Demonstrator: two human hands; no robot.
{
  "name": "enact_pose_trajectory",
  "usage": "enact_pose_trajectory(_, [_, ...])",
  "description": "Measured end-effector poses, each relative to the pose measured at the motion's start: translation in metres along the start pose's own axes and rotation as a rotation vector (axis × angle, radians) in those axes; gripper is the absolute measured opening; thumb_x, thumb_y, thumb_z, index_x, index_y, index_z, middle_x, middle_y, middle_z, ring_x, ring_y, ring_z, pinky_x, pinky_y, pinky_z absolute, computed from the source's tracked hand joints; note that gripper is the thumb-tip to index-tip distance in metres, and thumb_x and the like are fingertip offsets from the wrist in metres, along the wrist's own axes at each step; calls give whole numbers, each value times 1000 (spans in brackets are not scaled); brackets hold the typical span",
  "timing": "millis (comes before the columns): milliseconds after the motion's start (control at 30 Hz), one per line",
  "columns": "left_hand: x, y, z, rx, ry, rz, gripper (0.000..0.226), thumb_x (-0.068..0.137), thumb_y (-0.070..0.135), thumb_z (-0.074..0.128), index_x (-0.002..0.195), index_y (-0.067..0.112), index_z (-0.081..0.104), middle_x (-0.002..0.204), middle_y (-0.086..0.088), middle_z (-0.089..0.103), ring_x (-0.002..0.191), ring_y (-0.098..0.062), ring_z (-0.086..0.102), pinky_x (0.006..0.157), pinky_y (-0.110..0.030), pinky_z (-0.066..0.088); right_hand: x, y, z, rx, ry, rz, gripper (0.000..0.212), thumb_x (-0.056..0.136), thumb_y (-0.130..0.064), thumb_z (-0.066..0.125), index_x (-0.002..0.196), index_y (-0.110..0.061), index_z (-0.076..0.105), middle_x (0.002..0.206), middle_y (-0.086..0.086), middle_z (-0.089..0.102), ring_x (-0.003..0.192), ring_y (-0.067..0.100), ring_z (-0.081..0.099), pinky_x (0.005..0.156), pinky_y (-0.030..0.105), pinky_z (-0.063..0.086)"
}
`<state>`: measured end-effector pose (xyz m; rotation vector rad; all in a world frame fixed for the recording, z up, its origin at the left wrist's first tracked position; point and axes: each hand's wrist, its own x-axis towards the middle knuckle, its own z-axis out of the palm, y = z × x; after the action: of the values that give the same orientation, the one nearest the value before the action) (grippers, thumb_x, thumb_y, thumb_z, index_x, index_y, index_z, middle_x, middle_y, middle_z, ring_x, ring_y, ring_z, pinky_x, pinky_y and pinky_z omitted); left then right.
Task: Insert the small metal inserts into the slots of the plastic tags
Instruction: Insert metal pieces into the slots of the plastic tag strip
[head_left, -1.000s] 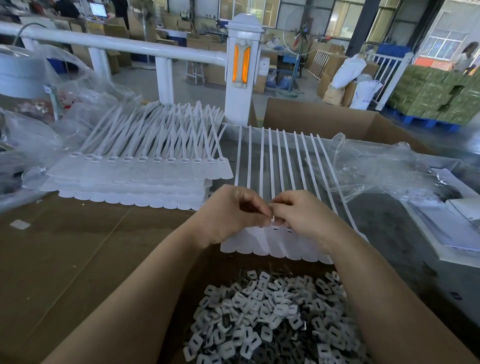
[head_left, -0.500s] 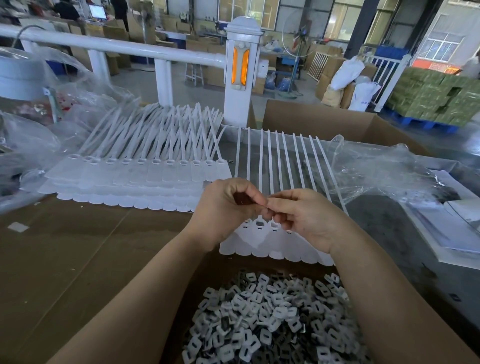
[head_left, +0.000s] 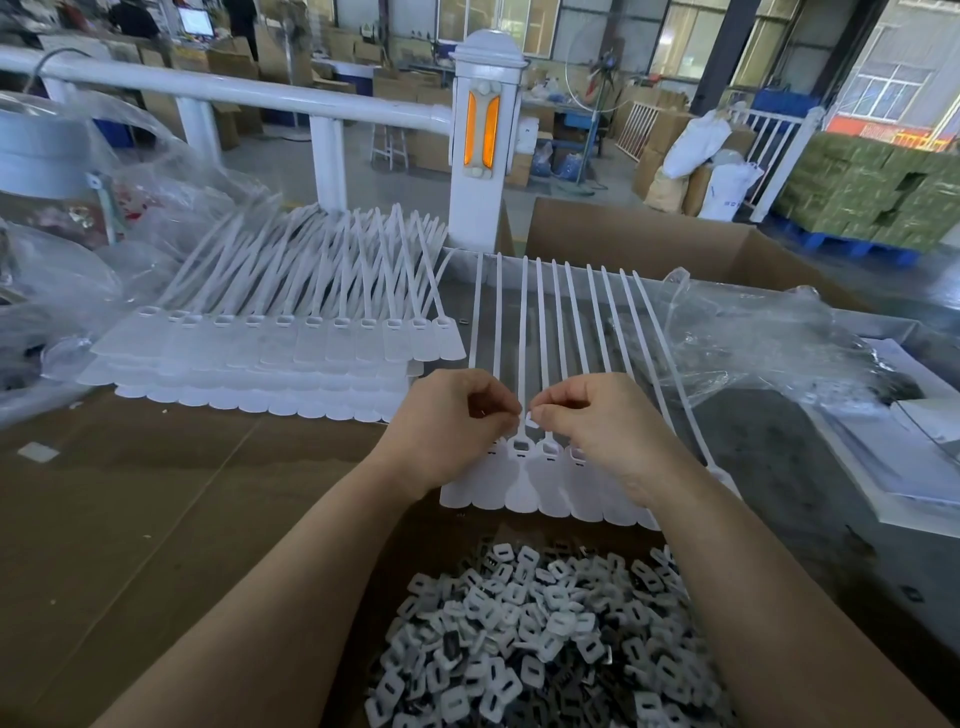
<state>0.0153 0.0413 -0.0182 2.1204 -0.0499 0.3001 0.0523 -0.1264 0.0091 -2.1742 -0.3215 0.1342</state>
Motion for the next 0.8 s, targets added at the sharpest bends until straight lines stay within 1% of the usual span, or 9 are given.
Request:
enact_pose_trajectory(167, [0, 1, 5, 19, 18, -53, 11, 87, 34, 72, 77, 34, 70, 69, 20, 67, 65, 5, 60, 55, -9, 41, -1, -1, 0, -50, -35, -35, 23, 92, -20, 70, 75, -35, 70, 67, -15, 68, 61, -6, 61, 60, 18, 44])
enact_pose_trajectory(300, [0, 3, 7, 40, 12, -85, 11, 87, 34, 72, 77, 31, 69, 69, 12, 67, 64, 1, 60, 59, -15, 42, -1, 0, 0, -70, -57, -38, 21, 92, -19, 69, 77, -33, 70, 61, -18, 65, 56, -11, 57, 54, 13, 40])
enact_pose_trajectory(367, [-1, 4, 7, 61, -9, -93, 13, 89, 34, 70, 77, 31, 68, 70, 12, 67, 63, 2, 59, 59, -15, 41, -2, 0, 1, -72, -66, -35, 22, 93, -18, 68, 77, -33, 70, 60, -21, 65, 56, -12, 57, 51, 10, 38])
enact_pose_trajectory(467, [-1, 4, 9, 83, -40, -129, 15, 90, 35, 68, 78, 28, 67, 69, 11, 64, 63, -2, 57, 60, -18, 40, -3, -1, 2, -87, -75, -27, 24, 93, -18, 67, 77, -36, 69, 69, -16, 69, 60, -11, 60, 54, 12, 40])
enact_pose_trajectory(533, [0, 5, 10, 88, -39, -171, 16, 90, 36, 67, 78, 25, 68, 67, 9, 64, 64, -4, 56, 61, -22, 42, -3, -1, 2, -100, -73, -13, 26, 94, -18, 65, 77, -38, 67, 78, -13, 70, 67, -5, 63, 59, 15, 42])
enact_pose_trajectory(567, [1, 5, 11, 96, -38, -197, 17, 90, 36, 67, 78, 24, 68, 68, 8, 65, 66, -7, 59, 63, -25, 46, -3, -1, 2, -108, -71, -2, 27, 95, -18, 63, 79, -39, 66, 82, -13, 70, 71, -1, 63, 62, 17, 42])
enact_pose_trajectory(633, [2, 5, 12, 145, -48, -258, 18, 90, 37, 66, 77, 25, 67, 74, 5, 68, 75, -13, 64, 78, -35, 53, -2, 1, 2, -121, -73, 27, 28, 97, -17, 59, 81, -38, 63, 86, -10, 70, 77, 4, 62, 65, 21, 44])
enact_pose_trajectory(700, [2, 5, 14, 202, -61, -302, 20, 90, 39, 65, 73, 27, 65, 76, 6, 68, 81, -14, 62, 93, -43, 50, -1, 2, 3, -116, -82, 61, 25, 98, -18, 58, 82, -37, 63, 82, -8, 71, 74, 5, 63, 66, 24, 46])
enact_pose_trajectory(800, [3, 6, 16, 226, -60, -335, 21, 89, 39, 65, 71, 30, 63, 78, 9, 67, 86, -13, 60, 99, -46, 45, 0, 3, 3, -106, -84, 78, 20, 97, -22, 59, 83, -35, 64, 77, -8, 72, 64, 0, 62, 65, 25, 46])
